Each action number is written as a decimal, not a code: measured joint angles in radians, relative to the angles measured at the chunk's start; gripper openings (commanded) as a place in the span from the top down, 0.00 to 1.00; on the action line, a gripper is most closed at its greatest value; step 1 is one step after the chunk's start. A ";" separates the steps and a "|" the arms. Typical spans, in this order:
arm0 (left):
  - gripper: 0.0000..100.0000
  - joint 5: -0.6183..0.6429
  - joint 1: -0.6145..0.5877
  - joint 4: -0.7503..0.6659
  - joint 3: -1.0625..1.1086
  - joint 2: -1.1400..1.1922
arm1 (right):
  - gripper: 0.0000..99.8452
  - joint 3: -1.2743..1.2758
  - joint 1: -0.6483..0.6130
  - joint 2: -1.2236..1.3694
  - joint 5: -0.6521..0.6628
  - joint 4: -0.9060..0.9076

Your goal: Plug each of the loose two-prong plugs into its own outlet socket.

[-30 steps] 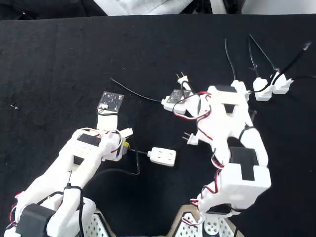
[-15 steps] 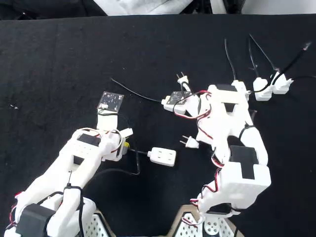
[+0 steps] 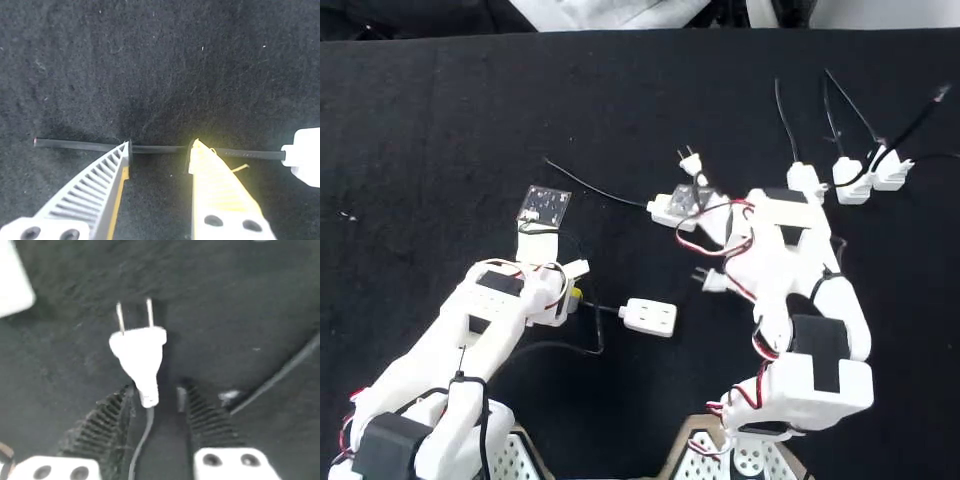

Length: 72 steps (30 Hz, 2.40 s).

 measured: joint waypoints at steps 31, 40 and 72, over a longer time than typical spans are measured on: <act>0.80 0.000 0.000 0.000 0.000 0.000 | 0.88 0.014 -0.028 -0.127 0.012 0.130; 0.80 0.000 0.000 0.000 0.000 0.000 | 0.76 0.072 -0.026 -0.127 0.092 0.066; 0.80 0.000 0.000 0.000 0.000 0.000 | 0.99 0.146 -0.052 -0.127 0.226 -0.029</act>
